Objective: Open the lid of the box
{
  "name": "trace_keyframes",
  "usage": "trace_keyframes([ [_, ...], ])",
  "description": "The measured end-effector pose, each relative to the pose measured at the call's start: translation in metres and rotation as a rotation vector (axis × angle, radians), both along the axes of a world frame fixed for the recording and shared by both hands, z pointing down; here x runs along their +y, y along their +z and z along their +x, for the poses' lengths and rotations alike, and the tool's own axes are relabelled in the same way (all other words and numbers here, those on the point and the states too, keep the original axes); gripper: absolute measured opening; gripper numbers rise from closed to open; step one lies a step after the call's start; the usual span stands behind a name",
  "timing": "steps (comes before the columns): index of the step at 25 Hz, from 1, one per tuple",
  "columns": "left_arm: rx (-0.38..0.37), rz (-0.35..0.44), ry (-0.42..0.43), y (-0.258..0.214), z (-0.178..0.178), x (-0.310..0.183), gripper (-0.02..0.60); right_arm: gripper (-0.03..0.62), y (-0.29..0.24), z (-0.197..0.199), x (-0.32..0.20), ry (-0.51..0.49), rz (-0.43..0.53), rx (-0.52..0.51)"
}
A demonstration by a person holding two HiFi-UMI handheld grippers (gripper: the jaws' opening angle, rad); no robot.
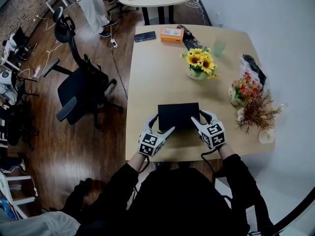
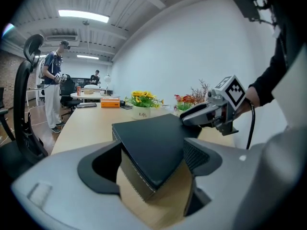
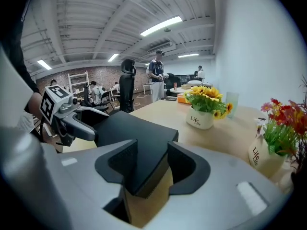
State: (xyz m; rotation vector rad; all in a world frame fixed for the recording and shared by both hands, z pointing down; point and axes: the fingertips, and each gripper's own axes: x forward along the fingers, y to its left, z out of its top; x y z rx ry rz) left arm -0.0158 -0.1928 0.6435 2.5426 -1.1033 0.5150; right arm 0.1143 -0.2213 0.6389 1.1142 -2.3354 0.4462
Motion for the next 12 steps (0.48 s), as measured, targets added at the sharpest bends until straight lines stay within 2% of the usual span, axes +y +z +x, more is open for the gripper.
trace_keyframes([
  [4, -0.041, 0.082, 0.013, -0.003, -0.001, -0.003, 0.391, 0.192, -0.004, 0.000, -0.002, 0.011, 0.009, -0.007],
  [9, -0.099, 0.178, 0.014, -0.016, 0.001, -0.003, 0.388, 0.201, -0.019, 0.001, -0.001, -0.013, 0.103, 0.030],
  [12, -0.239, 0.343, 0.036, -0.023, 0.000, 0.000, 0.387, 0.179, -0.033, 0.005, 0.009, -0.060, 0.233, 0.123],
])
